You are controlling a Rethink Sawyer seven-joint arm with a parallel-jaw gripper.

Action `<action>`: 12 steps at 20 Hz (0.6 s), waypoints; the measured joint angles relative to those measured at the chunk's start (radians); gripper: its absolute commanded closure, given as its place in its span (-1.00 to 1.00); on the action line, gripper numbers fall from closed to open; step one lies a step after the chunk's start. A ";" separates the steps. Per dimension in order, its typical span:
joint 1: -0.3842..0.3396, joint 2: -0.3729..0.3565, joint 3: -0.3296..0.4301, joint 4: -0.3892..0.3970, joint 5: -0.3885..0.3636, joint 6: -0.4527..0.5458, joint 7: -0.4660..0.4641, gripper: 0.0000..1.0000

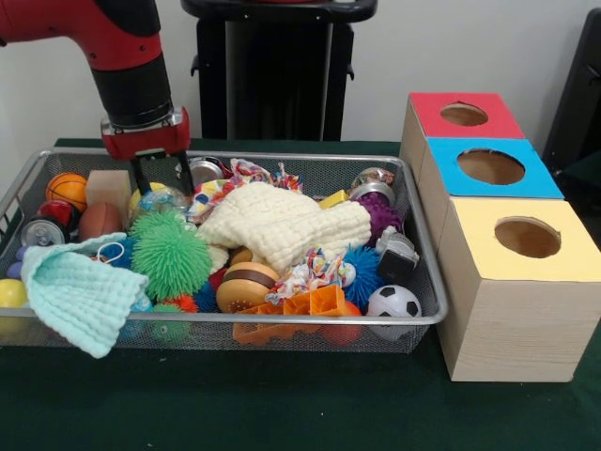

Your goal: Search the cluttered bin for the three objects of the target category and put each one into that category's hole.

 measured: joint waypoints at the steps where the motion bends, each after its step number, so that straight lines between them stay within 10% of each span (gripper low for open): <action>1: 0.005 -0.002 -0.001 0.002 0.000 0.000 0.000 -1.00; 12: 0.032 -0.010 -0.030 0.048 0.000 -0.064 0.001 -1.00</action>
